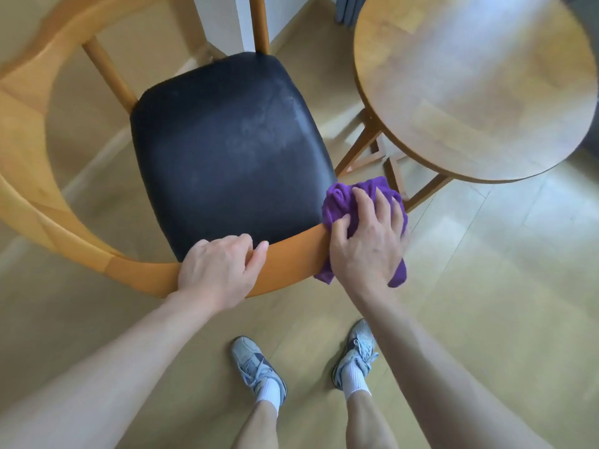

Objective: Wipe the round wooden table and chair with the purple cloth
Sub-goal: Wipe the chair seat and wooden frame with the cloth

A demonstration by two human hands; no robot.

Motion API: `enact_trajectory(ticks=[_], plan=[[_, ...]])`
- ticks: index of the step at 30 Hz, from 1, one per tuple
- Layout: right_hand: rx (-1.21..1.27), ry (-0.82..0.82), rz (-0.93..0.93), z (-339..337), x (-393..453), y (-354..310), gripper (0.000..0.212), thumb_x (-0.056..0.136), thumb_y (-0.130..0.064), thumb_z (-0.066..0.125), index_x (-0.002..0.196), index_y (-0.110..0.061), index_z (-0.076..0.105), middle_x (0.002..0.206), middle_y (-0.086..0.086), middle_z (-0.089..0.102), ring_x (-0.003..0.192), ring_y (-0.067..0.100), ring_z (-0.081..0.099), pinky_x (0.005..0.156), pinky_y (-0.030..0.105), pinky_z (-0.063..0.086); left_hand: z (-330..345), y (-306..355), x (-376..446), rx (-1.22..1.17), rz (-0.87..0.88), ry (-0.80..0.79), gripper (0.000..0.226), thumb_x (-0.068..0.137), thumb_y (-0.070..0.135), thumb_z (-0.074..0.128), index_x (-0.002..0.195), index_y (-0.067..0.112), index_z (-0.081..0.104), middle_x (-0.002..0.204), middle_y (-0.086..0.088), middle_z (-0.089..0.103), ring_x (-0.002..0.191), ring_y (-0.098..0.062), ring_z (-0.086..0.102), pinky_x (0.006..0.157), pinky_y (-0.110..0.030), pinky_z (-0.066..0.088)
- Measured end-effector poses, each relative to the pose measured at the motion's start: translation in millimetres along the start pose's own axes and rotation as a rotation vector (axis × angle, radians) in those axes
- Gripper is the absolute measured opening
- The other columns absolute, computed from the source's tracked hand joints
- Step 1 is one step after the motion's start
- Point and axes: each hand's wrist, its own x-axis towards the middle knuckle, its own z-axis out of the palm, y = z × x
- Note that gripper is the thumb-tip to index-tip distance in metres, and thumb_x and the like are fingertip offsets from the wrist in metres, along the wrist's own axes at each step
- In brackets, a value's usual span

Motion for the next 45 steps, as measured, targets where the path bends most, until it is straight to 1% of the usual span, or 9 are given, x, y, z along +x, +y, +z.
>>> enact_trajectory(ticks=[9,13,16,19,25,34,38,42,45], plan=[[-0.173,-0.321,-0.751,-23,7,33,0.045,0.096,-0.042,0.052,0.137,-0.024,0.060,0.140,-0.001,0.060,0.142,0.028,0.044,0.122,0.047,0.023,-3,-8,-1,0.023,0.022,0.111,0.043,0.101,0.039,0.028,0.065,0.024,0.045,0.058,0.010,0.048,0.048,-0.009,0.043,0.050,-0.025,0.025],[0.117,-0.163,-0.158,-24,30,22,0.037,0.091,-0.040,0.060,0.124,-0.024,0.067,0.133,-0.006,0.063,0.131,0.020,0.049,0.117,0.034,0.029,-3,-7,-1,0.038,0.003,0.082,0.044,0.097,0.040,0.024,0.065,0.021,0.047,0.058,0.009,0.050,0.049,-0.020,0.046,0.057,-0.032,0.032],[0.115,-0.051,0.171,-6,5,-8,0.045,0.092,-0.042,0.052,0.134,-0.027,0.061,0.151,0.001,0.051,0.140,0.026,0.043,0.119,0.045,0.031,-3,-9,-2,0.042,0.023,0.072,0.042,0.097,0.038,0.026,0.064,0.021,0.045,0.056,0.009,0.048,0.048,-0.021,0.047,0.056,-0.032,0.032],[-0.039,-0.057,-0.035,2,-29,-19,0.048,0.094,-0.040,0.051,0.139,-0.027,0.059,0.159,0.004,0.045,0.152,0.033,0.030,0.124,0.054,0.020,-4,-9,-2,0.047,0.021,0.055,0.040,0.097,0.035,0.027,0.065,0.019,0.045,0.056,0.008,0.046,0.049,-0.022,0.048,0.056,-0.032,0.032],[-0.022,-0.252,-0.727,-14,-1,12,0.034,0.088,-0.029,0.061,0.118,-0.017,0.071,0.119,0.002,0.071,0.122,0.028,0.060,0.116,0.043,0.034,-8,-6,-2,0.039,-0.009,0.039,0.036,0.095,0.035,0.028,0.065,0.021,0.042,0.060,0.006,0.047,0.056,-0.028,0.052,0.060,-0.034,0.032],[0.110,-0.041,0.092,-12,37,3,0.028,0.096,-0.035,0.053,0.119,-0.023,0.062,0.113,-0.002,0.066,0.108,0.022,0.057,0.098,0.045,0.048,-4,-7,-3,0.013,0.032,0.062,0.038,0.097,0.033,0.030,0.064,0.020,0.045,0.057,0.008,0.047,0.050,-0.020,0.049,0.055,-0.032,0.036],[-0.072,-0.051,-0.196,-5,-15,-15,0.040,0.096,-0.043,0.051,0.131,-0.027,0.059,0.137,0.001,0.059,0.140,0.030,0.042,0.119,0.052,0.027,-4,-6,-2,0.030,0.036,0.064,0.038,0.097,0.032,0.028,0.064,0.019,0.044,0.057,0.009,0.045,0.050,-0.022,0.048,0.057,-0.032,0.034],[-0.091,-0.365,-0.727,-17,9,14,0.046,0.098,-0.053,0.051,0.133,-0.026,0.061,0.125,-0.003,0.065,0.128,0.024,0.052,0.122,0.044,0.023,-3,-8,-1,0.039,0.028,0.060,0.037,0.096,0.031,0.028,0.065,0.018,0.045,0.059,0.006,0.048,0.052,-0.025,0.048,0.058,-0.033,0.032],[-0.085,-0.310,-0.617,-16,45,22,0.040,0.094,-0.055,0.050,0.114,-0.026,0.068,0.108,-0.004,0.069,0.110,0.021,0.059,0.114,0.036,0.031,-4,-7,0,0.020,0.032,0.073,0.038,0.096,0.031,0.028,0.064,0.019,0.044,0.057,0.007,0.047,0.050,-0.022,0.047,0.057,-0.032,0.032]])
